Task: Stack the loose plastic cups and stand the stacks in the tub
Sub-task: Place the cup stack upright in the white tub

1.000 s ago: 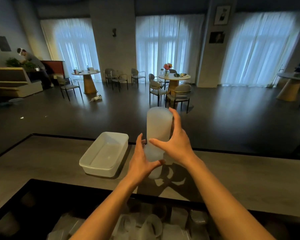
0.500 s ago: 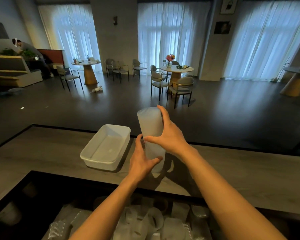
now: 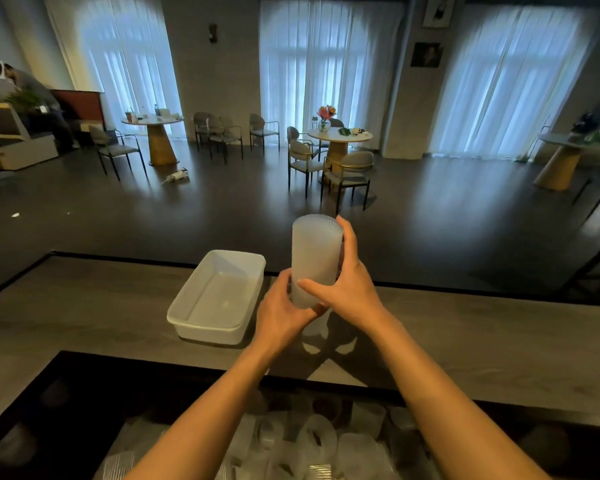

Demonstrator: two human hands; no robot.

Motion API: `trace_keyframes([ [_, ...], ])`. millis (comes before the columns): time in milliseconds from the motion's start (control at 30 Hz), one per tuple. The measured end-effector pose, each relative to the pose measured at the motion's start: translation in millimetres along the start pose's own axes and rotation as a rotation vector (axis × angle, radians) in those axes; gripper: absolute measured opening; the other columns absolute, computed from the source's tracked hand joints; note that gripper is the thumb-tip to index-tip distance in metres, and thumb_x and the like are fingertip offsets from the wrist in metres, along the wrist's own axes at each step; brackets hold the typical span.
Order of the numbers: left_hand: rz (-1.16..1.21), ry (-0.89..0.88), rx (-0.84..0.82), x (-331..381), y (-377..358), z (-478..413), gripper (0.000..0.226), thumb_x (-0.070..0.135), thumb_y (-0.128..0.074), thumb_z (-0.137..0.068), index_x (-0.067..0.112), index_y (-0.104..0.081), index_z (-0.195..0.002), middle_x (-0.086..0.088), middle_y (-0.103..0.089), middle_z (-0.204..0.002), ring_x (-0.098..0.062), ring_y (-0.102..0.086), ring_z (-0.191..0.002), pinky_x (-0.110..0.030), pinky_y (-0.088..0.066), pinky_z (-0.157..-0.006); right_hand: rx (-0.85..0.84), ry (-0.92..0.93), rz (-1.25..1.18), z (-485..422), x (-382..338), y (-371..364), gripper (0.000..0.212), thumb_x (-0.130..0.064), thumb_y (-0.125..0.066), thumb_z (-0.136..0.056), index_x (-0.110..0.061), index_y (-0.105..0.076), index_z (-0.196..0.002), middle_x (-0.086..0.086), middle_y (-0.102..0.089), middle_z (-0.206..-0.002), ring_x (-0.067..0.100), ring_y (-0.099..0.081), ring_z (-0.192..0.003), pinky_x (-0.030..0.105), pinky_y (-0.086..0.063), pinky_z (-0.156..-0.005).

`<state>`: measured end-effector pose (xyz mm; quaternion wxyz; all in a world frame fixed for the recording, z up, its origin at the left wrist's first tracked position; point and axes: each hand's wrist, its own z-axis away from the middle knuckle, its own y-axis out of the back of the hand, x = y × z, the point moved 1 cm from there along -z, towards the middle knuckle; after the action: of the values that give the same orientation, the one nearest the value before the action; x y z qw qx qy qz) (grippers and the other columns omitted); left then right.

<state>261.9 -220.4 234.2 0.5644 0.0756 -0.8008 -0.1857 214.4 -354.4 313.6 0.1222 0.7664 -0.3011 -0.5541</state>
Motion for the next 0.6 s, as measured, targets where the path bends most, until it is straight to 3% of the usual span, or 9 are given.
trace_keyframes([
  [133, -0.052, -0.1, 0.047, 23.9, 43.6, -14.9, 0.071, 0.055, -0.083, -0.07, 0.043, -0.043, -0.127, 0.018, -0.058, -0.117, -0.003, -0.058, -0.105, -0.021, -0.053, -0.083, 0.087, 0.09, -0.034, -15.1, -34.4, -5.0, 0.123, -0.036, -0.087, -0.072, -0.067, 0.01, -0.14, 0.001, -0.032, -0.15, 0.024, -0.046, -0.129, 0.056, -0.049, -0.1],
  [233, -0.089, -0.143, 0.083, 31.2, 82.0, -28.4, 0.072, 0.06, -0.081, -0.069, 0.045, -0.041, -0.127, 0.021, -0.056, -0.117, -0.001, -0.057, -0.103, -0.017, -0.05, -0.079, 0.098, 0.15, -0.069, -31.9, -62.3, -21.1, 0.123, -0.035, -0.088, -0.072, -0.062, 0.009, -0.144, 0.002, -0.03, -0.152, 0.023, -0.046, -0.129, 0.054, -0.05, -0.1],
  [433, -0.165, -0.142, 0.126, 10.4, 149.6, -46.2, 0.076, 0.062, -0.081, -0.069, 0.041, -0.042, -0.131, 0.021, -0.056, -0.12, -0.002, -0.058, -0.106, -0.025, -0.054, -0.085, 0.034, 0.192, -0.146, -61.1, -95.6, -75.9, 0.123, -0.032, -0.088, -0.072, -0.056, 0.007, -0.148, -0.014, -0.03, -0.137, 0.013, -0.042, -0.125, 0.045, -0.047, -0.1],
  [600, -0.137, -0.085, 0.116, -21.2, 184.6, -57.7, 0.073, 0.05, -0.086, -0.071, 0.037, -0.042, -0.128, 0.016, -0.056, -0.118, 0.0, -0.058, -0.1, -0.019, -0.052, -0.078, 0.014, 0.147, -0.137, -77.5, -104.2, -129.4, 0.123, -0.036, -0.087, -0.072, -0.061, 0.008, -0.146, 0.002, -0.035, -0.148, 0.023, -0.047, -0.126, 0.055, -0.05, -0.1],
])
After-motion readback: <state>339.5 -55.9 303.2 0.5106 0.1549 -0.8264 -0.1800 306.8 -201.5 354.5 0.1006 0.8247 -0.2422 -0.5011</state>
